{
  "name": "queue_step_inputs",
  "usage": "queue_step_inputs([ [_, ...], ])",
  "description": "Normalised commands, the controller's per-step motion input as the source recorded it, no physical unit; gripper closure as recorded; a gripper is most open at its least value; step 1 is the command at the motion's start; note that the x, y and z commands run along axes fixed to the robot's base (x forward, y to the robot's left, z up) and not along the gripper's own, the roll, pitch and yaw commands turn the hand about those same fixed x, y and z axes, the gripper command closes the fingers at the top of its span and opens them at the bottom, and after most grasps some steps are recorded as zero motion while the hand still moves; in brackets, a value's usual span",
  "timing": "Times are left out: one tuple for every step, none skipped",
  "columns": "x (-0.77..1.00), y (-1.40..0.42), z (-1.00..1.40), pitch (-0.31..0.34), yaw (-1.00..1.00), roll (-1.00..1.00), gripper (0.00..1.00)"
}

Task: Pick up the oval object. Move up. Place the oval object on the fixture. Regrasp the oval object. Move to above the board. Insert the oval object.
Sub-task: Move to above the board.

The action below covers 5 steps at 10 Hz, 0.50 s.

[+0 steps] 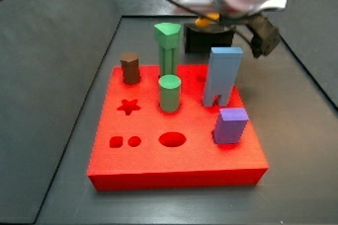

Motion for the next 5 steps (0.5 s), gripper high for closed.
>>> queue_step_inputs([
  [-0.13,-0.13,1.00,-0.093,0.00,0.03,1.00],
  [-0.13,-0.12,1.00,-0.073,-0.03,0.02,1.00],
  [-0.13,-0.12,1.00,-0.041,-0.05,0.01,1.00],
  [-0.12,-0.11,1.00,-0.019,-0.07,-0.01,1.00],
  [-0.12,-0.10,1.00,-0.001,-0.07,-0.01,1.00],
])
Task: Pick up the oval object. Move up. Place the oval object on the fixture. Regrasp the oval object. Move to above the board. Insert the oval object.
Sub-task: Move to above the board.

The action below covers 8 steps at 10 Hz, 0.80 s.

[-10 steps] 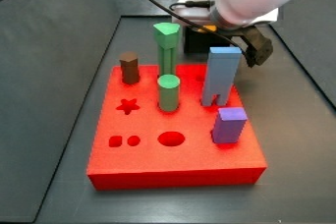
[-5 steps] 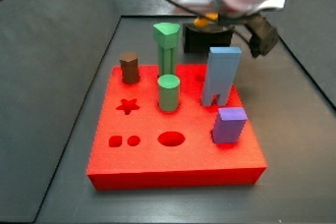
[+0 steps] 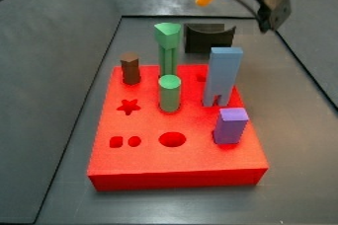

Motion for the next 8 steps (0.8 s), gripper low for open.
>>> queue_step_inputs([
  [-0.11,-0.09,1.00,0.037,-0.07,-0.03,1.00],
  [-0.11,-0.09,1.00,0.055,-0.07,-0.03,1.00],
  [-0.10,-0.07,1.00,0.088,-0.04,-0.04,1.00],
  [-0.10,-0.06,0.97,0.100,-0.02,-0.04,1.00],
  [-0.06,-0.04,0.74,0.112,0.00,-0.05,1.00],
  [-0.05,-0.03,0.55,0.114,0.02,-0.05,1.00],
  [-0.03,-0.02,0.31,0.110,0.05,-0.04,1.00],
  [-0.02,-0.02,0.19,0.112,0.06,-0.04,1.00],
])
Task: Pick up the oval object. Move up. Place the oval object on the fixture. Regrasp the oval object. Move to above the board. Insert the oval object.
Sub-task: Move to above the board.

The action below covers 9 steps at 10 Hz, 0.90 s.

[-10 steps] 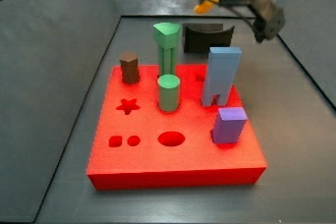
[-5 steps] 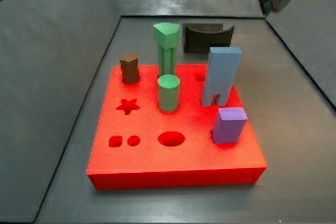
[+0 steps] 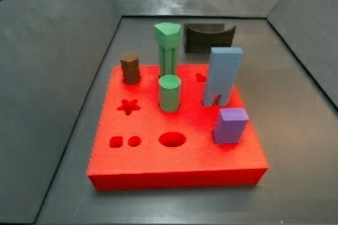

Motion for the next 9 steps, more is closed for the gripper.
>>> queue_step_inputs([
  [-0.45,-1.00,0.39,0.001,-0.08,-1.00,1.00],
  [-0.45,-1.00,0.40,-0.005,-0.08,-1.00,1.00],
  [-0.48,-1.00,0.42,-0.009,-0.08,-1.00,1.00],
  [-0.48,-1.00,0.41,-0.010,-0.08,-1.00,1.00],
  [-0.49,-1.00,0.41,-0.006,-0.08,-1.00,1.00],
  [-0.50,-1.00,0.41,-0.001,-0.08,-1.00,1.00],
  [-0.52,-1.00,0.41,0.002,-0.08,-1.00,1.00],
  [-0.48,-0.87,0.37,0.001,-0.08,-1.00,1.00],
  [-0.30,-0.47,0.20,0.001,-0.08,-1.00,1.00],
])
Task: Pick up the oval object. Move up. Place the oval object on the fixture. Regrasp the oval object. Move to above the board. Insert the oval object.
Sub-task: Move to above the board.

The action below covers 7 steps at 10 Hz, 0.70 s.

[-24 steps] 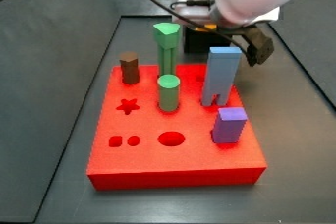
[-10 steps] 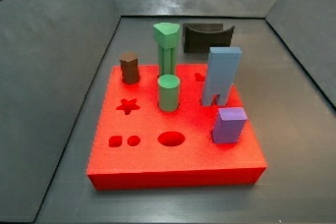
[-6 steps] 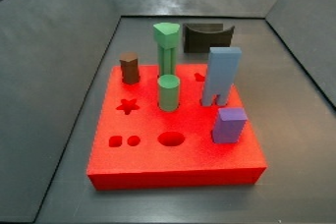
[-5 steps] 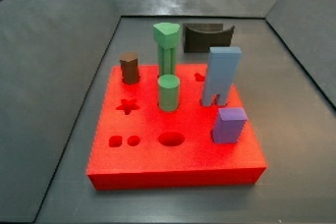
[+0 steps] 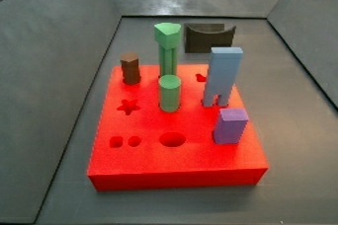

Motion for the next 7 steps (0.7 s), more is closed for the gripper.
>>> queue_step_inputs([
  [-0.21,-0.31,0.13,0.001,-0.08,-1.00,1.00],
  [-0.12,-0.13,0.06,0.000,-0.07,-1.00,1.00],
  [-0.09,-0.07,0.04,-0.009,-0.07,-1.00,1.00],
  [-0.07,-0.01,0.01,-0.016,-0.04,-0.70,1.00],
  [-0.06,0.00,0.01,-0.024,-0.03,-0.55,1.00],
  [-0.04,0.00,0.00,-0.021,-0.01,-0.27,1.00],
  [-0.03,0.01,0.00,-0.019,-0.01,-0.20,1.00],
])
